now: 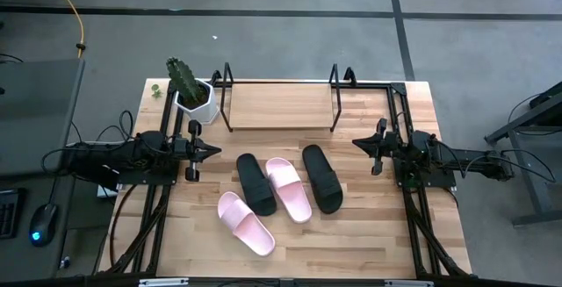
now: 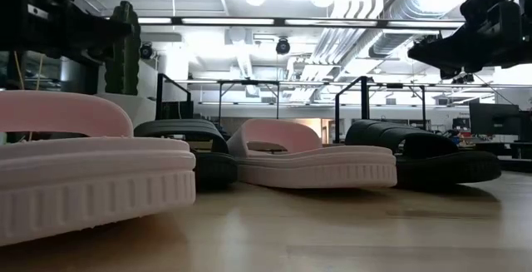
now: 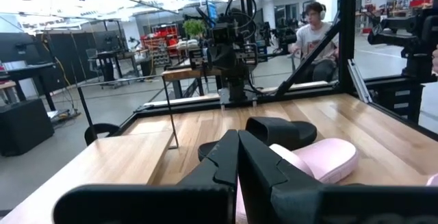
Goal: Pick and place slides into the shelf
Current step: Put the right black slides on the shelf
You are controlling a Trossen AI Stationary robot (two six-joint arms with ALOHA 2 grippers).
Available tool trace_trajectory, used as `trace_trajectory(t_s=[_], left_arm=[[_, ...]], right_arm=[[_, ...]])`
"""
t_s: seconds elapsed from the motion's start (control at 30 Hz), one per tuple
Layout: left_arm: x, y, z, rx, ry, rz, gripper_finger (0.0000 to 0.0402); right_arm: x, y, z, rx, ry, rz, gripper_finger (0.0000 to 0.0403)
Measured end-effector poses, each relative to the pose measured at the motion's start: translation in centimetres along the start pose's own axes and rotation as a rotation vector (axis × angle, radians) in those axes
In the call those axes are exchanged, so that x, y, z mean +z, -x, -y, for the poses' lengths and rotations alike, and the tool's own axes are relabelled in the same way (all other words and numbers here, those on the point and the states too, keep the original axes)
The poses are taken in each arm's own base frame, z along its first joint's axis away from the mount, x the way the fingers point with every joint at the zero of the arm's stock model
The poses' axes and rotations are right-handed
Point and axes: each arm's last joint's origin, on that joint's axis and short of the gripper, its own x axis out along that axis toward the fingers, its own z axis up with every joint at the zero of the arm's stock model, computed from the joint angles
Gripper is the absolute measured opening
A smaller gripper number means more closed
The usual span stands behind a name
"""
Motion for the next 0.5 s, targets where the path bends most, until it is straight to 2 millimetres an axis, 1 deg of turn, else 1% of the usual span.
trace_trajectory(t_s=[0.27, 0.43, 0.5], left_arm=[[0.1, 0.0, -0.1, 0.017, 0.007, 0.005, 0.0001], [0.8, 0.0, -0.2, 0.022, 0.171, 0.085, 0.0001], [1.3, 0.1, -0.2, 0.024, 0.186, 0.136, 0.0001]], right_arm=[[0.0, 0.0, 0.0, 0.000, -0.073, 0.002, 0.0000], [0.7, 0.0, 0.0, 0.001, -0.078, 0.070, 0.0000], [1.1, 0.1, 0.0, 0.002, -0.085, 0.112, 0.0000]])
